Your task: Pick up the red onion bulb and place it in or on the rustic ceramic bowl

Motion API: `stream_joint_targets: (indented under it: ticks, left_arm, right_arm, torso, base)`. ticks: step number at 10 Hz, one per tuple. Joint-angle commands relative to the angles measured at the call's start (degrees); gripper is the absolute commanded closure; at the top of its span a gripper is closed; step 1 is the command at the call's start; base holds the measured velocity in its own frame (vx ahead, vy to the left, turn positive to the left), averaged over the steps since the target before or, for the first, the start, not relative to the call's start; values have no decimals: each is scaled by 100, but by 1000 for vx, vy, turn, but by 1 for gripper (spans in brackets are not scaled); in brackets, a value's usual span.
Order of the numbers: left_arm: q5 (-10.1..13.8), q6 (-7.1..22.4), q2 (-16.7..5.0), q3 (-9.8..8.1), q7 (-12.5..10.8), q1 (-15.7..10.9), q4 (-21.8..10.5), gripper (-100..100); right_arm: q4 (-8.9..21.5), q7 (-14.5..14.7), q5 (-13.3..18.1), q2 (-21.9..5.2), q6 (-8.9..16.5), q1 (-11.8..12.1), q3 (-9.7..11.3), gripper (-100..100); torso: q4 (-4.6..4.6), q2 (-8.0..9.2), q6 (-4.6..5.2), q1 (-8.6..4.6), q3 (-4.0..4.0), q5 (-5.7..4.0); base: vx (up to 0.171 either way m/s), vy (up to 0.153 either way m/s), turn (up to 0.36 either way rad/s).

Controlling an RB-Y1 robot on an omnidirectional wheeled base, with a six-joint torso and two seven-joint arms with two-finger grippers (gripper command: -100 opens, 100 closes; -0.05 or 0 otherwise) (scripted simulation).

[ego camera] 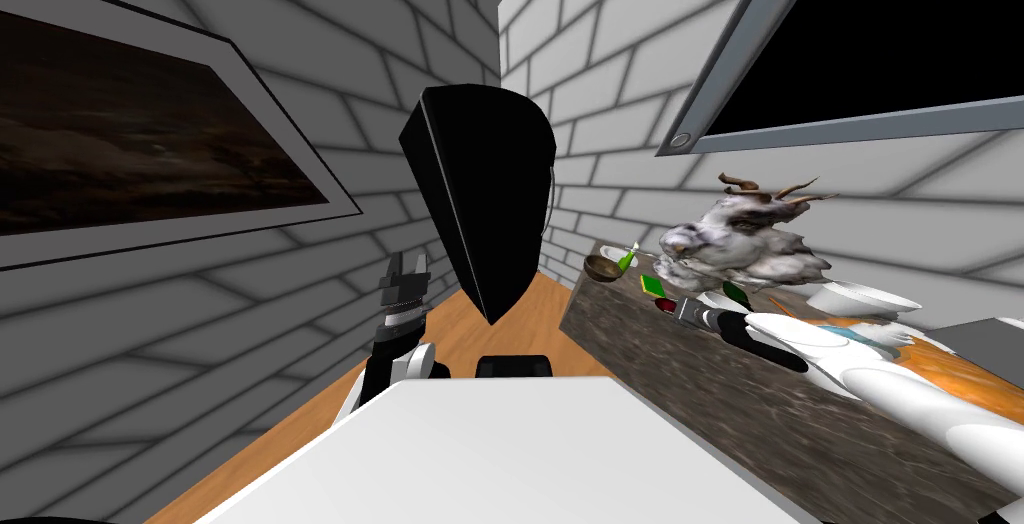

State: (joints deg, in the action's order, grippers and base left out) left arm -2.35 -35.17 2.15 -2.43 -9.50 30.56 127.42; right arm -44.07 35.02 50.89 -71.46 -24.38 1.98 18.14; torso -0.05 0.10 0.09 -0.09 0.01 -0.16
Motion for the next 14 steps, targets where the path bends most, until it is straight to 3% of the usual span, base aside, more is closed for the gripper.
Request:
stream_joint_targets:
  ticks: [1, 3, 4, 5, 6, 7, 10, 11, 12, 14]
  left_arm:
    - [0, 0, 0, 0, 0, 0, 0, 0]
    - [0, 0, 0, 0, 0, 0, 0, 0]
    - [0, 0, 0, 0, 0, 0, 0, 0]
    - [0, 0, 0, 0, 0, 0, 0, 0]
    - [0, 0, 0, 0, 0, 0, 0, 0]
    - [0, 0, 0, 0, 0, 0, 0, 0]
    - [0, 0, 1, 1, 0, -1, 0, 0]
    - [0, 0, 1, 1, 0, -1, 0, 0]
    - [0, 0, 2, 2, 0, -2, 0, 0]
    - [0, 0, 1, 1, 0, -1, 0, 0]
  right_arm:
    - [0, 0, 0, 0, 0, 0, 0, 100]
    - [0, 0, 0, 1, 1, 0, 0, 100]
    - [0, 0, 0, 1, 1, 0, 0, 0]
    - [0, 0, 0, 1, 1, 0, 0, 100]
    - [0, 0, 0, 1, 2, 0, 0, 0]
    - [-55, 24, -33, -72, 60, -102, -67, 100]
    - [-127, 55, -71, -108, 137, -222, -125, 100]
    - [-220, 96, -118, -137, 237, -374, -192, 100]
    - [54, 96, -118, -137, 237, -389, -192, 100]
    - [-220, 96, -118, -137, 237, -374, -192, 100]
  torso:
    - [0, 0, 0, 0, 0, 0]
    - [0, -1, 0, 0, -1, 0]
    - [0, -1, 0, 0, -1, 1]
    - [0, -1, 0, 1, 0, 1]
    - [0, -1, 0, 1, -1, 2]
    - [0, -1, 0, 1, -1, 2]
    - [10, 43, 2, 56, 26, 16]
    - [8, 30, -4, 55, 19, 19]
    - [9, 36, -18, 74, 21, 19]
    - [7, 28, 3, 51, 17, 21]
  base:
    - [0, 0, 0]
    - [0, 0, 0]
    - [0, 0, 0]
    - [0, 0, 0]
    - [0, 0, 0]
    - [-118, 92, -19]
    - [-104, 113, -7]
    - [-131, 154, 23]
    - [-112, 152, 74]
    - [-20, 34, -28]
